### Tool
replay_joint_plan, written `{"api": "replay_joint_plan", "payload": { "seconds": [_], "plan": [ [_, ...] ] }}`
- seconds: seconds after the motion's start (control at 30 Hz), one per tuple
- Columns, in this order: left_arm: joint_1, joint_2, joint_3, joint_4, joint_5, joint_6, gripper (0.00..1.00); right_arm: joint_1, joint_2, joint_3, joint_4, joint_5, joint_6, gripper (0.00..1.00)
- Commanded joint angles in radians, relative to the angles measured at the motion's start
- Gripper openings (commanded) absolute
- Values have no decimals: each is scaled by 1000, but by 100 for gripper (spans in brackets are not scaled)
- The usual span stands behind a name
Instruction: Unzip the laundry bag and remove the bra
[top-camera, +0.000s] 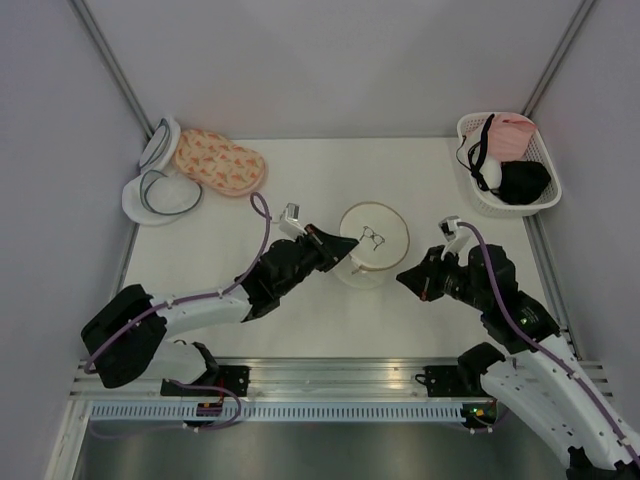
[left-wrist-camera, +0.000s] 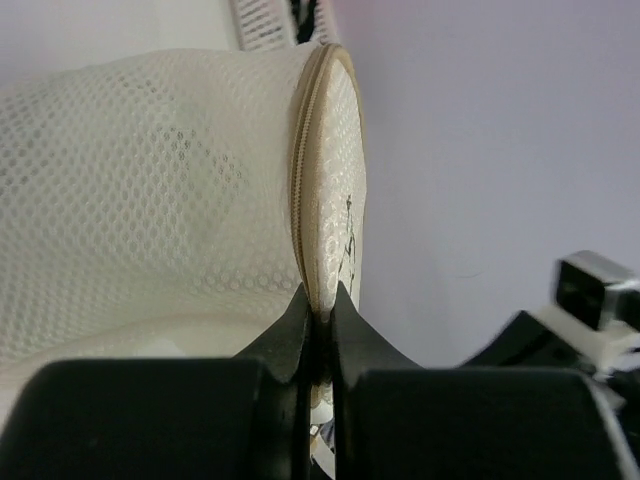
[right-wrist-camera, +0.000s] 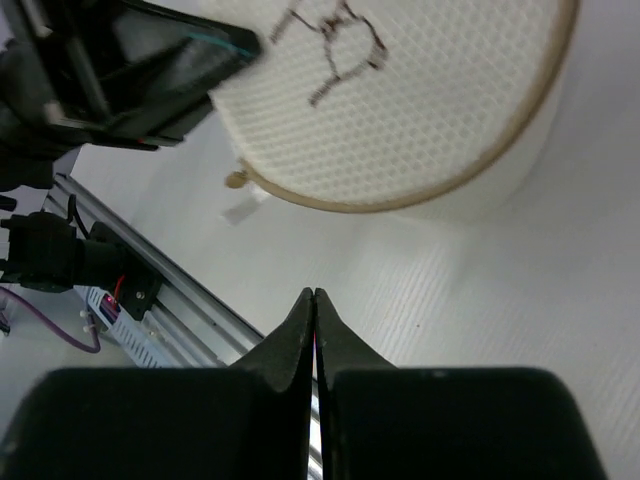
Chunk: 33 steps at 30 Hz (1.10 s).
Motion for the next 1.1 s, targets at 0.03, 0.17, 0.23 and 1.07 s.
{"api": "replay_joint_plan", "payload": {
  "seconds": [0.03,0.17,0.23,1.07],
  "plan": [
    [-51,-14,-2,-198,-155,64,2,89,42,96,81,107,34,1],
    [-146,-14,5,-225,-331,25,2,236,129,61,155,318,106,18],
    [-167,-12,26,-244,-420,9,2,386,198,54,167,447,139,28],
    [-223,-181,-58,-285,-529,-13,2,847,643,271,132,1058,397,52]
  ]
}}
